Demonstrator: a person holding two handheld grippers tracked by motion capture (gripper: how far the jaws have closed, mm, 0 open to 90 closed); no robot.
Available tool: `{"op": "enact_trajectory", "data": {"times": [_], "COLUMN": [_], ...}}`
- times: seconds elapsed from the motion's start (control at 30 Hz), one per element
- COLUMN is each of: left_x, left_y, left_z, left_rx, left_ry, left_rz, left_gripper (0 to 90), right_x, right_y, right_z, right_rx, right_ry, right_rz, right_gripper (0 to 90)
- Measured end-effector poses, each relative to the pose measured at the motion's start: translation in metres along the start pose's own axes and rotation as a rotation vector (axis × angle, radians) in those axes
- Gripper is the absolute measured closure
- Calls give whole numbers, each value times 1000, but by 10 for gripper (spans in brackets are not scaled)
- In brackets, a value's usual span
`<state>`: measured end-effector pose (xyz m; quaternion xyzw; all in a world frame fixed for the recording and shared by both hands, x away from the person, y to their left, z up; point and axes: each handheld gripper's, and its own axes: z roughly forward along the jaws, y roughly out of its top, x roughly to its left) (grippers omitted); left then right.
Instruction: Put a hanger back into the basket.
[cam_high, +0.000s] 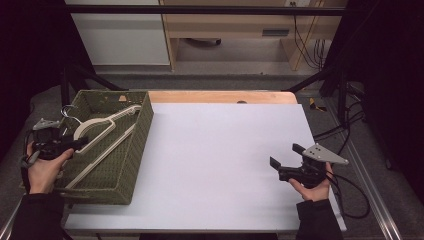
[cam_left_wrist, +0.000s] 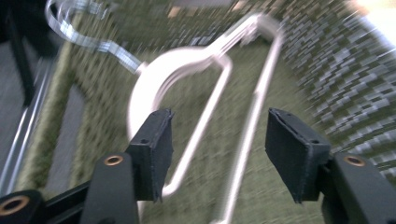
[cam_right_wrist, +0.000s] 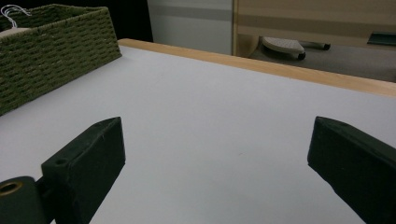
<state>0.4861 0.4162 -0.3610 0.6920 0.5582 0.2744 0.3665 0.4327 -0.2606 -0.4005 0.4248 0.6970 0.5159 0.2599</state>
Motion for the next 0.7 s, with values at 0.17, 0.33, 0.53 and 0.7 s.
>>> {"op": "enact_trajectory", "data": {"times": [0.17,0.33,0.53,0.7], "left_x": [-32,-64,-101,-115], "left_y": [3,3,-8,-15], "left_z": [-15,-26,-23,-21], "left_rx": [-141,-248,-258,-258], "left_ry": [-123,-273,-336,-347], "left_rz": [23,37,110,118], "left_gripper": [303,179,82,70], "right_x": [-2,-3,-3,-2], "right_y": [1,2,4,6], "right_z": [-4,-7,-11,-14], "right_rx": [-17,-25,-44,-52], "right_ry": [5,18,27,40], "right_rz": [10,6,10,2], "right_gripper": [45,43,41,41]}}
